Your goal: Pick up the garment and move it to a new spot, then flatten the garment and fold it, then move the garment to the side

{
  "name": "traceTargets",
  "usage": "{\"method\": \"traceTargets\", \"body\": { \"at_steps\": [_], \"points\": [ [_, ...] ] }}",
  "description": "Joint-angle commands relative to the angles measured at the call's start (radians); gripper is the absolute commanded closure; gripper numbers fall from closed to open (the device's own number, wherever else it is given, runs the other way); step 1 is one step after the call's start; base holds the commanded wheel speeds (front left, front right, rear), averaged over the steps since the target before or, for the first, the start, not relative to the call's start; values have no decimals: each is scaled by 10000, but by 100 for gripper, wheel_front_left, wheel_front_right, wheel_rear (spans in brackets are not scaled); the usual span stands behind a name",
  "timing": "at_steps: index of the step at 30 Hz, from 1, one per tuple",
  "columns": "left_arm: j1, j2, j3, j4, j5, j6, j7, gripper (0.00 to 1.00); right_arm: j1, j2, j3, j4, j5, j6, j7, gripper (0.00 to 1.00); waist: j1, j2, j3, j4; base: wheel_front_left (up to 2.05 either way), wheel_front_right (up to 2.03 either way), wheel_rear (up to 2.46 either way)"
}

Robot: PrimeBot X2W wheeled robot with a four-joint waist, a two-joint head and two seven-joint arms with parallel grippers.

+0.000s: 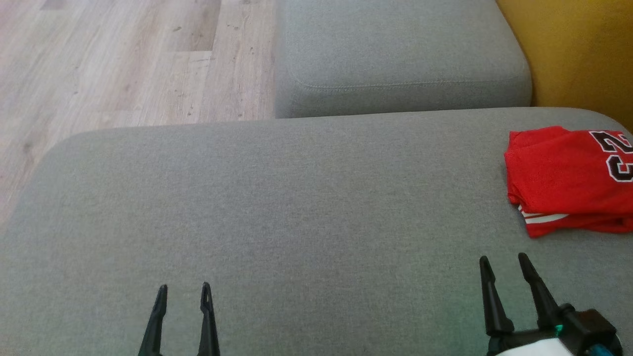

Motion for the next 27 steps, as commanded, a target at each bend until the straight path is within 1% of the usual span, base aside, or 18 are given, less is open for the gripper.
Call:
{"method": "traceTargets", "body": {
  "at_steps": [1, 6, 27],
  "points": [
    [0, 0, 10, -16, 0, 6, 0, 100, -1, 10, 2, -6, 0, 0, 0, 100, 0, -1, -4, -23, 0, 0, 0],
    [119, -3, -29, 683, -63, -1, 8, 100, 112, 26, 49, 723, 68, 0, 41, 100, 0, -1, 3, -41, 0, 0, 0],
    [-527, 133, 272, 1001, -2610, -392, 444, 100, -421, -98, -63, 834, 2531, -1, 488, 100, 0, -1, 145, -105, 0, 0, 0]
  ]
}}
